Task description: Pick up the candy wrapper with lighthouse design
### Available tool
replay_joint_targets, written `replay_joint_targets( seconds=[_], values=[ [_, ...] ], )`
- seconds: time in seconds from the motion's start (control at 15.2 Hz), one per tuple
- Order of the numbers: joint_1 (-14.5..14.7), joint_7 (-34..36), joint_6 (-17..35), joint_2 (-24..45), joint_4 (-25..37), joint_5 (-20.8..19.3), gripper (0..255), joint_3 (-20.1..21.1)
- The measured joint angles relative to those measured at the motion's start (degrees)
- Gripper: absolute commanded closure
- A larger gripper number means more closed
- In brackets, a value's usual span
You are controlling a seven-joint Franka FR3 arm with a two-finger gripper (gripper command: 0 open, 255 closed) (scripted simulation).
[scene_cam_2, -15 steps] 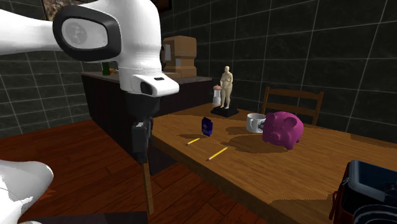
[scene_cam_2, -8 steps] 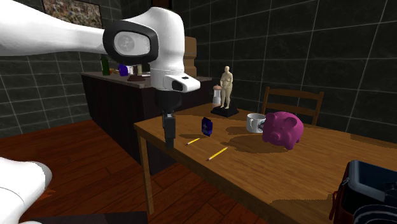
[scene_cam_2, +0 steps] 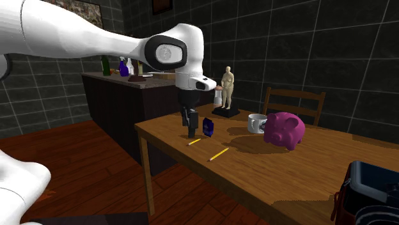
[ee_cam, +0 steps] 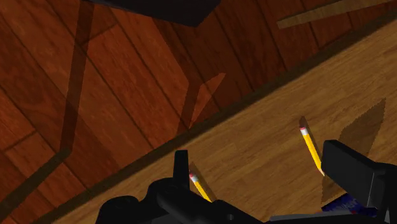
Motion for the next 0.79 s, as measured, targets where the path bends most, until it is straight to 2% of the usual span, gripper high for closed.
replay_joint_targets(
  seconds=[0.2,0.46,0.79],
  values=[
    [1.2,1.65,1.2,5.06,4.31,-0.8,0,1.94],
    [3.07,4.1,0.78,12.94,13.1,-2.88,0,4.25],
    [6.83,7.76,-0.62,23.65,25.63,-6.62,0,6.78]
  ],
)
